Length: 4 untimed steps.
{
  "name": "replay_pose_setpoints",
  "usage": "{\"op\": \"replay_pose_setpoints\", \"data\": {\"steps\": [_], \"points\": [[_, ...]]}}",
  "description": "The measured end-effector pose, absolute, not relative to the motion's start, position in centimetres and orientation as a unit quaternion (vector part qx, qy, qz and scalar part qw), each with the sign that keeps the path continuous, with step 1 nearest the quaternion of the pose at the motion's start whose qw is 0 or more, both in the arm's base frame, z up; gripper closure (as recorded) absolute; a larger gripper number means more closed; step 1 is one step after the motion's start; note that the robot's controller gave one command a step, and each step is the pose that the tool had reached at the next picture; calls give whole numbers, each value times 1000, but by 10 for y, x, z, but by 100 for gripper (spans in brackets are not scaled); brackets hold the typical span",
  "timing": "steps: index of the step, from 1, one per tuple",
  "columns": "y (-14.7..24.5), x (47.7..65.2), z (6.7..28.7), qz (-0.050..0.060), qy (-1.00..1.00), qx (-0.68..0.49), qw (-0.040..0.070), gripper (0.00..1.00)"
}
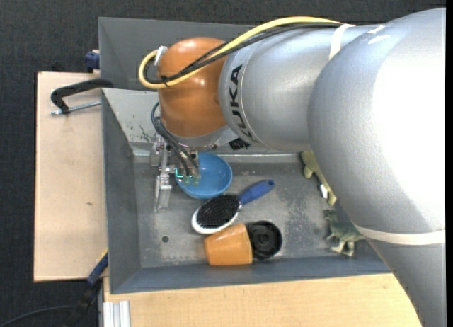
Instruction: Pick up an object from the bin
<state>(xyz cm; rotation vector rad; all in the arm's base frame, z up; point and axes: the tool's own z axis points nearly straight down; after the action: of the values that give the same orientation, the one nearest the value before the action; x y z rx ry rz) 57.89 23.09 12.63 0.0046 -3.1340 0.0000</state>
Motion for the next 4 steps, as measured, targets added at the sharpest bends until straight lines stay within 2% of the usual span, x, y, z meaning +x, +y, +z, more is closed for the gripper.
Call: {"op": "replay_pose_setpoints", "data": {"steps": [1, 2, 3, 4], "points": [[169, 554, 73, 1, -998, 56, 2, 0], [67, 530, 74, -1, -995, 96, -6, 0], [44, 557, 160, 0, -989, 149, -5, 0], [42, 602, 151, -1, -991, 133, -5, 0]]}}
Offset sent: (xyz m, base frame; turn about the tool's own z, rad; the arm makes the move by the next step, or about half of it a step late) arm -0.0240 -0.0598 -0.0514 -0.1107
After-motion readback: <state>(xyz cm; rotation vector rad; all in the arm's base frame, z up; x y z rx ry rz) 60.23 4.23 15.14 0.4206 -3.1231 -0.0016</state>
